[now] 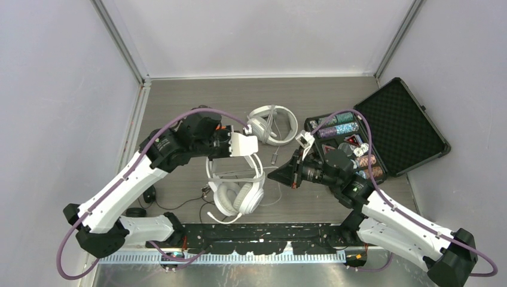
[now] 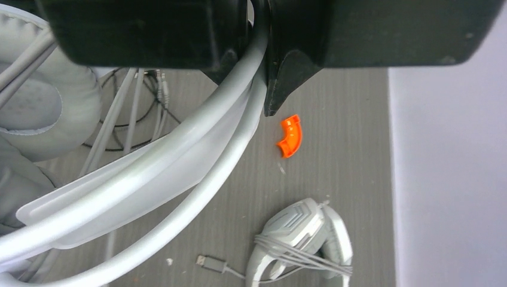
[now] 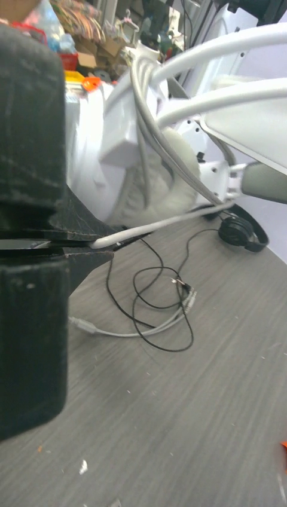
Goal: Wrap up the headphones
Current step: Wrap the headphones cable around the headphones.
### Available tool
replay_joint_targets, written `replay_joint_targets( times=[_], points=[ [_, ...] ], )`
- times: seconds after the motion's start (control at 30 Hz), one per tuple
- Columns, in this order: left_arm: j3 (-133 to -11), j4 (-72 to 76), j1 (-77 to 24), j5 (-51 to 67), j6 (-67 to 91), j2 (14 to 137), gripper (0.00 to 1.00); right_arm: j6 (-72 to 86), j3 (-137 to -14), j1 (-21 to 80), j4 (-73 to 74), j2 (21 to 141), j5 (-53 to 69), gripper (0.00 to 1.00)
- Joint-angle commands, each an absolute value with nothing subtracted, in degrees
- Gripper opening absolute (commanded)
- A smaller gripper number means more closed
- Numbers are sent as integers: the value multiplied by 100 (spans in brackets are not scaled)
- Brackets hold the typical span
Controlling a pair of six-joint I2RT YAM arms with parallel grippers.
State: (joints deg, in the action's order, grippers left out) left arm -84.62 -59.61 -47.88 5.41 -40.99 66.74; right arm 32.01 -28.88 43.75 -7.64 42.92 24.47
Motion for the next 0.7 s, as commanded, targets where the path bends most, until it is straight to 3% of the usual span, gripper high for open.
replay_joint_targets(
  times=[0.0, 0.53, 0.67],
  points=[
    [-8376, -5876, -4764, -376, -4772, 6640, 0, 3465, -3468, 4310, -265, 4383, 2794, 1],
    [-7546, -5055, -4764, -979, -5313, 6476, 0, 4149, -3924, 4314, -360, 4557, 3184, 1],
    [-7497, -4907, -4764, -1281, -5159, 6550, 0, 4642, -3890, 4314, -865, 4692, 3397, 5]
  ],
)
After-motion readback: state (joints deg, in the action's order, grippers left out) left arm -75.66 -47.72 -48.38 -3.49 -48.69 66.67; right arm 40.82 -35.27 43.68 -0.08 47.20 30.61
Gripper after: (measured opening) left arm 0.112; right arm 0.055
